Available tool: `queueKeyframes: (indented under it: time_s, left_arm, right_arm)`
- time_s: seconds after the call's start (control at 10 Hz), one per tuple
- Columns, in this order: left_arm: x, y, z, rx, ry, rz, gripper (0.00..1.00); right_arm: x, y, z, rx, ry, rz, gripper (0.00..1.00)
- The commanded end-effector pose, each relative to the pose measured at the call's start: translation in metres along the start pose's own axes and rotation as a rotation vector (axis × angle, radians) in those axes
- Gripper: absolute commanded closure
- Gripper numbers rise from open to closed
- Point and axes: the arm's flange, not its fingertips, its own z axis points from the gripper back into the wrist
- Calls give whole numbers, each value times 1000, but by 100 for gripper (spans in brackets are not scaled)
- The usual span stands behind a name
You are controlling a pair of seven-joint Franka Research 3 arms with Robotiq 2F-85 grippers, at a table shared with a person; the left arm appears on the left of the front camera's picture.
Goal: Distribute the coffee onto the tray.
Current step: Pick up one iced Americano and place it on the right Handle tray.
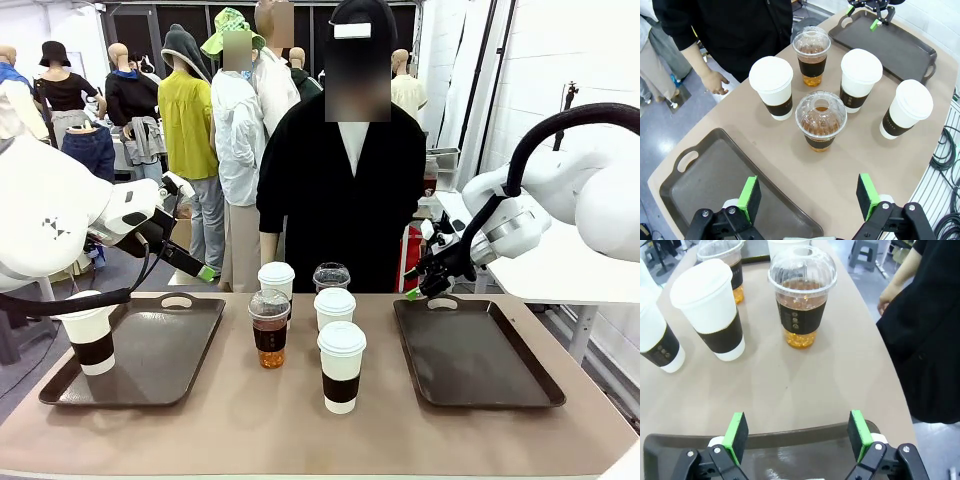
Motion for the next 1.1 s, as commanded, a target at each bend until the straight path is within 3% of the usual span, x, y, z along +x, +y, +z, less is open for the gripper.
queueKeyframes:
  time_s: [0.0,0.5,0.7,1.0]
  left_arm:
    - [-1,1,0,-7,2,4,0]
    - [-1,1,0,-7,2,4,0]
    - [-1,1,0,-7,2,4,0]
    - [-1,1,0,-7,2,4,0]
  right_arm:
    - [6,-1,3,40,-16,29,0]
    - [0,1,0,11,-4,0,0]
    - [-6,-11,-19,32,-101,8,0]
    - [-17,-23,-44,25,-165,26,0]
